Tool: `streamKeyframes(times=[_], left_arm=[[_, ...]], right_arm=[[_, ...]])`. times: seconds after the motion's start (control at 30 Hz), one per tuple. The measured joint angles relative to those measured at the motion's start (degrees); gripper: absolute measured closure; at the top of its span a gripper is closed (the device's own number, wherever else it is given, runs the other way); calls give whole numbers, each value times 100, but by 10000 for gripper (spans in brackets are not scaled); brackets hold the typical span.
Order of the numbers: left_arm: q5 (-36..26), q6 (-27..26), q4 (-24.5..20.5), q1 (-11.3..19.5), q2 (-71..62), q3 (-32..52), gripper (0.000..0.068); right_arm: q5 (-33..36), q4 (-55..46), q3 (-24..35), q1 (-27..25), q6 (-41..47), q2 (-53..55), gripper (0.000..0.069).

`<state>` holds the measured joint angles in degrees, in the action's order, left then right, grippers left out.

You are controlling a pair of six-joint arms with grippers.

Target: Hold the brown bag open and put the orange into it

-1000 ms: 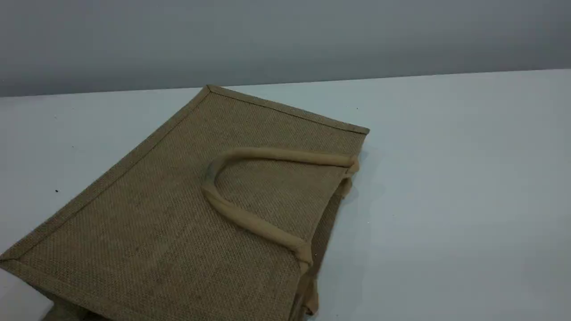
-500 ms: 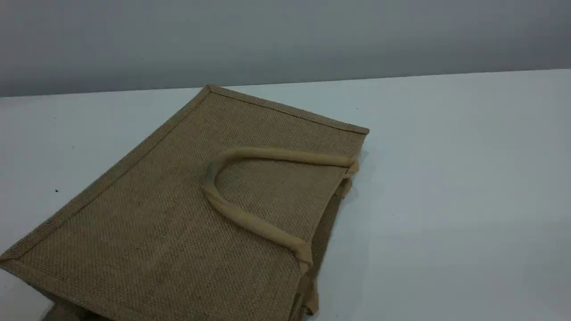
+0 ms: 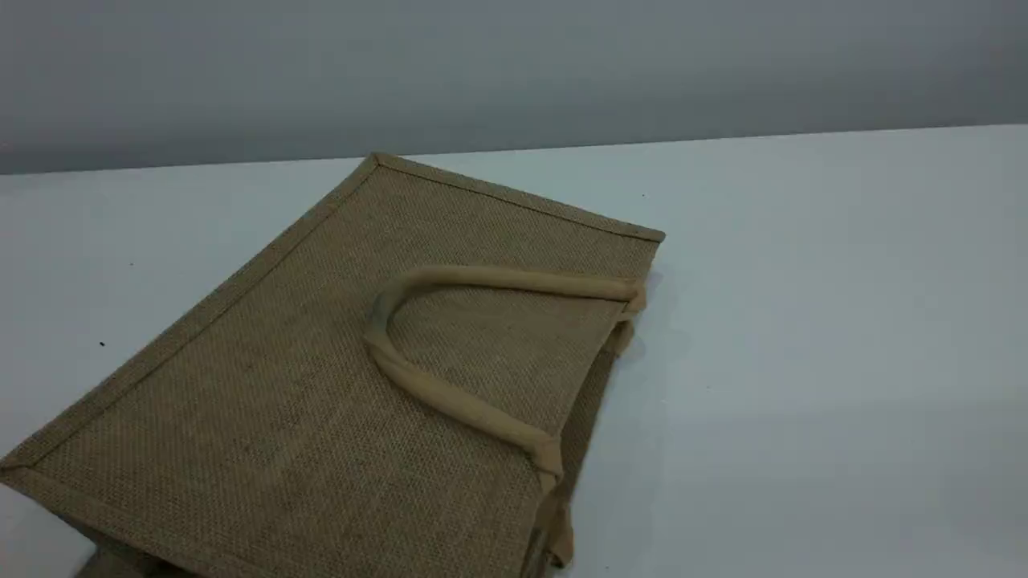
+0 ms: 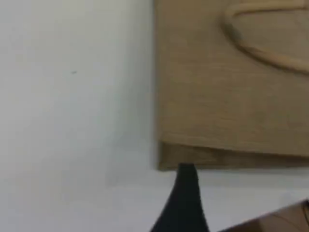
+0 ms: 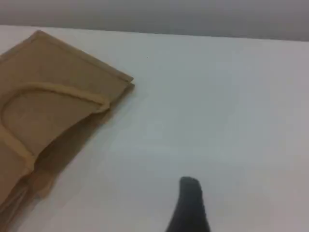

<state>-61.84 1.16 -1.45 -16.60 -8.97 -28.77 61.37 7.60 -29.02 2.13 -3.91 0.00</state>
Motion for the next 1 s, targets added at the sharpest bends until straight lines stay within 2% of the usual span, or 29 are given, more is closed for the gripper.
streamKeyframes(times=[0.13,0.23,0.3,0.7,1.0], left_arm=[[0,0,6,821,0,0,116],[0,0,6,1267,0,0,116],[0,0,6,1442,30,0,116],[-5,0,6,1485,869,-5,116],[-5,0,6,1485,897,-5,116]], right_arm=[[0,0,0,0,0,0,200],[0,0,0,0,-5,0,200],[0,0,0,0,-5,0,200],[0,0,0,0,-5,0,200],[0,0,0,0,0,0,200]])
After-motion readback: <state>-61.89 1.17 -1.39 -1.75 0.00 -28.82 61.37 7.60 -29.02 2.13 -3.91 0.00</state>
